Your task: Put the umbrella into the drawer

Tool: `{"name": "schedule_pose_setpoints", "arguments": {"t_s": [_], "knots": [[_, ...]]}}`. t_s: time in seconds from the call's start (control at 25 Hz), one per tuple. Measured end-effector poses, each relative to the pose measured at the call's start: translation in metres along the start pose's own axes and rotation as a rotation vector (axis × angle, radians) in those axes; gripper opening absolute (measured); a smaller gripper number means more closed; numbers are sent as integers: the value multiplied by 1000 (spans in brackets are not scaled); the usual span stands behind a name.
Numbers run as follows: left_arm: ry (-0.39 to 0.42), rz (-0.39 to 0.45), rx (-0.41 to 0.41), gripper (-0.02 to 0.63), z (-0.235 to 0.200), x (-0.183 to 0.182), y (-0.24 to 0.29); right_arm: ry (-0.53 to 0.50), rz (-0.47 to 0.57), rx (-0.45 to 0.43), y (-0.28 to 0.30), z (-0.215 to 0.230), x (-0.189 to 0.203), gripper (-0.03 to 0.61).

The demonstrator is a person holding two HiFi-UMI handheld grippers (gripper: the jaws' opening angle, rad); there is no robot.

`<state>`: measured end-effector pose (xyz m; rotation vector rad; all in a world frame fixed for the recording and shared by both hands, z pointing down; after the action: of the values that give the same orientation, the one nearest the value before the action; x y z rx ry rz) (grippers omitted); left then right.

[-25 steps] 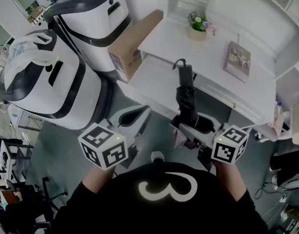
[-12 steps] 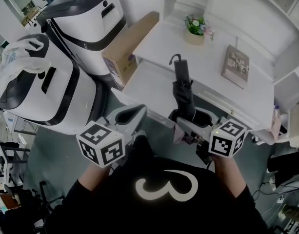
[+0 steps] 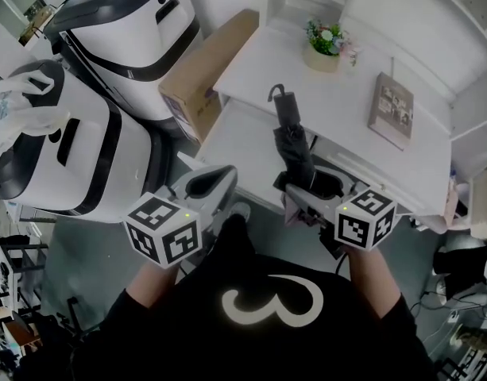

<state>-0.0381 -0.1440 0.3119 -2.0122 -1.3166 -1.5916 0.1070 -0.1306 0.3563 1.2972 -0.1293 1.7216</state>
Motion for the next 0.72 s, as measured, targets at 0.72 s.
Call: {"name": "schedule_pose_setpoints", "arguments": {"t_s": [0.72], "knots": [[-123, -112, -39, 8, -137, 11, 45, -97, -324, 41, 151, 83, 26, 235]]}}
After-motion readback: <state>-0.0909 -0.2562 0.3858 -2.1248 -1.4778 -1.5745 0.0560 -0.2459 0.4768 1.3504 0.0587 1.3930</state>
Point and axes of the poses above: the fingertips, and each gripper's own axes: y forward along the fingers, z to its right, x out of its underside, the point moved 2 cm from there along -y, backward along the fingers, and after that the axes turned 2 degrees about y, right-handed, at the moved point
